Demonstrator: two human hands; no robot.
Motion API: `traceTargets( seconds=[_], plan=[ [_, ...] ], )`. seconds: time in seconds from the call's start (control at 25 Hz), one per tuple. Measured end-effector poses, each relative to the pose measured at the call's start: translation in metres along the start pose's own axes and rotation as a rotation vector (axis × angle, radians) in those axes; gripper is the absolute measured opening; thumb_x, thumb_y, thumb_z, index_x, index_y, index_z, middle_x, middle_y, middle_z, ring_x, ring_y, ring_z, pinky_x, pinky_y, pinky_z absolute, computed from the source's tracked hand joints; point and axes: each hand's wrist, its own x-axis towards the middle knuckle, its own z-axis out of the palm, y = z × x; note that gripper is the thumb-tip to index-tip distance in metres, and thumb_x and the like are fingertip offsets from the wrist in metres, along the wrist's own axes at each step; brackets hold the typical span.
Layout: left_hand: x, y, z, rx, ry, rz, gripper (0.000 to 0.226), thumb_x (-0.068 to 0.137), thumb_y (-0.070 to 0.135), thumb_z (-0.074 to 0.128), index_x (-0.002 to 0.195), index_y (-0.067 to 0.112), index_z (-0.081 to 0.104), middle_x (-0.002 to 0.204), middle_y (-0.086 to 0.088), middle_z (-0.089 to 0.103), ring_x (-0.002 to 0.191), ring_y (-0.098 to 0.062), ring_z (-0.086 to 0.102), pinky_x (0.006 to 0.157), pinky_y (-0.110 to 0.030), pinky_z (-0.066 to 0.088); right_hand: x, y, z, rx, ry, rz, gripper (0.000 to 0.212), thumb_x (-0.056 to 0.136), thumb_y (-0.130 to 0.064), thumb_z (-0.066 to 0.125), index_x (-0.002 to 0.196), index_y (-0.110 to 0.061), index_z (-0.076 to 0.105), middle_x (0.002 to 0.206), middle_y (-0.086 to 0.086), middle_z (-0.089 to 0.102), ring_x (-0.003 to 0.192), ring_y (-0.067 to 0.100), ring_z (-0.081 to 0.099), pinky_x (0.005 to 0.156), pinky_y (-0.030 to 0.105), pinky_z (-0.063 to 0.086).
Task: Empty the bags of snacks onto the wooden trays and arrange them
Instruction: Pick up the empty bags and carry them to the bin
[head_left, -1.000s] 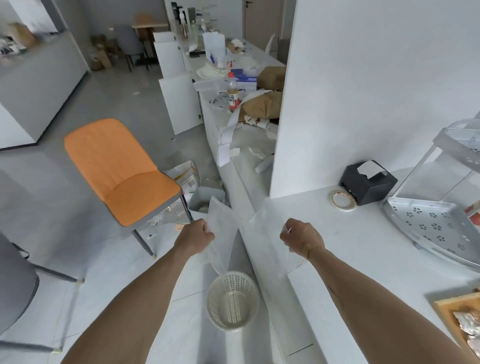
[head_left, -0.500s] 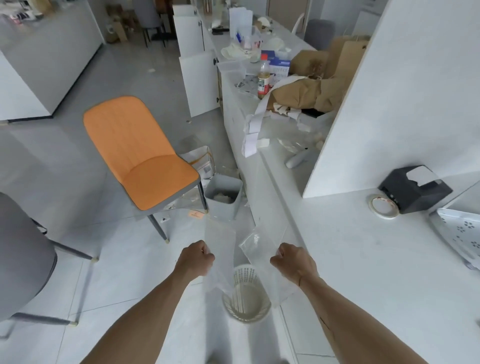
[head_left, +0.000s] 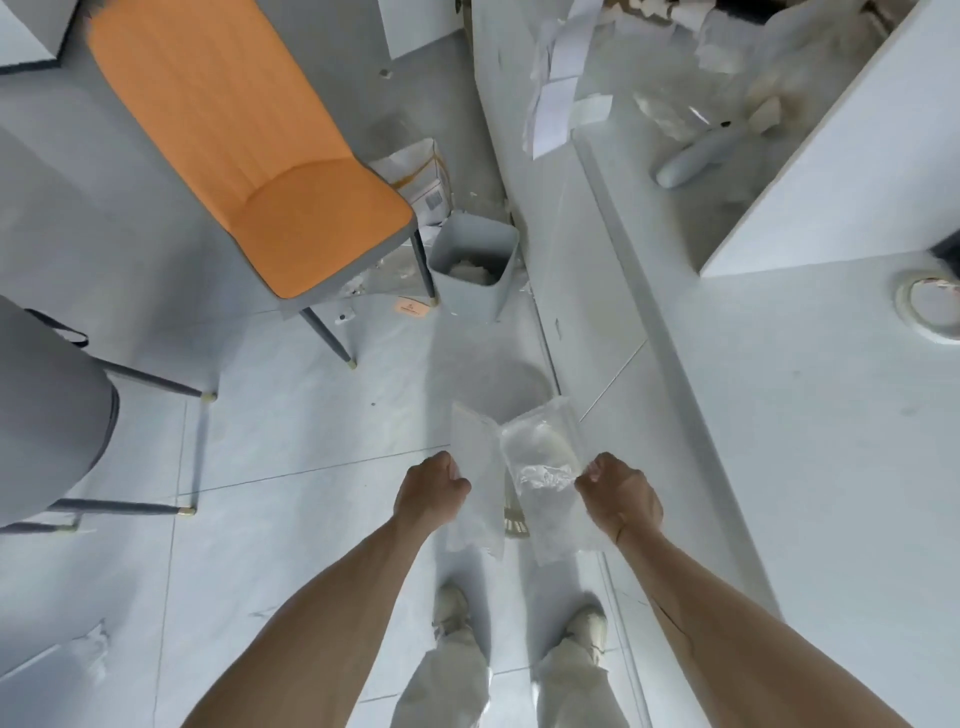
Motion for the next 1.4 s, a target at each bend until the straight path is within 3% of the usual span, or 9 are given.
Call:
traceTargets(
  seconds=[0.08, 0.28, 0.4, 0.48, 0.8, 1.0, 1.12, 1.2, 1.4],
  plan=[
    [0.02, -0.01, 0.018, 0.079, -0.024, -0.022, 0.018, 0.063, 0.018, 0.047, 0.078, 0.014, 0.056, 0.08, -0.011, 0.073, 0.075, -0.032, 0.068, 0.073, -0.043, 0.061, 0.022, 0.012, 0.024, 0.044, -0.062, 0.049, 0.026, 0.083, -0.027, 0.048, 0.103, -0.029, 0.065, 0.091, 0.0, 0.071, 0.084, 0.023, 0.067, 0.071, 0.029, 0.049],
    [0.084, -0.039, 0.07, 0.057, -0.065, -0.114, 0.019, 0.067, 0.012, 0.052, 0.085, 0.009, 0.056, 0.067, -0.012, 0.065, 0.059, -0.032, 0.062, 0.062, -0.036, 0.053, 0.084, 0.044, 0.082, 0.112, -0.128, 0.141, 0.034, 0.078, -0.02, 0.051, 0.107, -0.031, 0.066, 0.101, 0.0, 0.075, 0.091, 0.023, 0.071, 0.085, 0.036, 0.056],
    [0.128, -0.064, 0.101, 0.115, -0.061, -0.116, 0.005, 0.078, 0.012, 0.054, 0.082, 0.012, 0.056, 0.08, -0.016, 0.072, 0.072, -0.033, 0.071, 0.073, -0.046, 0.061, 0.119, 0.065, 0.119, 0.086, -0.152, 0.183, 0.039, 0.077, -0.018, 0.05, 0.111, -0.031, 0.065, 0.096, 0.006, 0.075, 0.093, 0.025, 0.069, 0.086, 0.037, 0.056],
    [0.158, -0.085, 0.121, 0.096, -0.089, -0.131, 0.004, 0.075, 0.01, 0.051, 0.076, 0.013, 0.053, 0.075, -0.018, 0.074, 0.065, -0.031, 0.068, 0.075, -0.051, 0.06, 0.144, 0.08, 0.148, 0.072, -0.154, 0.187, 0.041, 0.078, -0.016, 0.051, 0.114, -0.029, 0.064, 0.096, 0.007, 0.075, 0.094, 0.026, 0.069, 0.087, 0.037, 0.055],
    [0.27, -0.136, 0.188, 0.044, -0.114, -0.2, 0.006, 0.078, 0.006, 0.056, 0.075, 0.01, 0.058, 0.084, -0.021, 0.074, 0.077, -0.035, 0.073, 0.075, -0.049, 0.062, 0.248, 0.114, 0.249, -0.024, -0.197, 0.124, 0.046, 0.082, -0.017, 0.053, 0.127, -0.024, 0.06, 0.111, 0.01, 0.072, 0.104, 0.029, 0.066, 0.089, 0.036, 0.054],
    [0.326, -0.154, 0.226, 0.156, -0.247, -0.225, 0.008, 0.084, 0.003, 0.054, 0.089, 0.009, 0.055, 0.072, -0.007, 0.064, 0.062, -0.024, 0.06, 0.045, -0.02, 0.048, 0.304, 0.117, 0.294, -0.135, -0.212, 0.079, 0.048, 0.081, -0.013, 0.055, 0.129, -0.016, 0.057, 0.124, 0.013, 0.065, 0.115, 0.034, 0.059, 0.089, 0.035, 0.048],
    [0.353, -0.162, 0.246, 0.166, -0.256, -0.253, 0.018, 0.089, 0.007, 0.053, 0.075, 0.014, 0.046, 0.073, -0.008, 0.059, 0.068, -0.029, 0.063, 0.056, -0.031, 0.056, 0.336, 0.114, 0.313, -0.188, -0.235, 0.056, 0.052, 0.081, -0.006, 0.054, 0.133, -0.01, 0.055, 0.125, 0.016, 0.065, 0.112, 0.036, 0.063, 0.094, 0.038, 0.054],
    [0.366, -0.162, 0.257, 0.163, -0.238, -0.286, 0.006, 0.088, 0.005, 0.054, 0.091, 0.01, 0.053, 0.078, -0.013, 0.062, 0.069, -0.03, 0.065, 0.055, -0.035, 0.058, 0.354, 0.112, 0.326, -0.221, -0.231, 0.04, 0.054, 0.081, -0.004, 0.053, 0.135, -0.009, 0.055, 0.121, 0.017, 0.066, 0.111, 0.036, 0.064, 0.095, 0.04, 0.055],
    [0.395, -0.157, 0.279, 0.353, -0.229, -0.23, 0.036, 0.09, 0.006, 0.049, 0.125, 0.004, 0.051, 0.094, -0.016, 0.07, 0.076, -0.027, 0.073, 0.069, -0.042, 0.063, 0.374, 0.12, 0.354, -0.232, -0.283, 0.057, 0.045, 0.083, -0.001, 0.052, 0.128, -0.004, 0.057, 0.1, 0.019, 0.071, 0.093, 0.036, 0.071, 0.083, 0.046, 0.06]
  ],
)
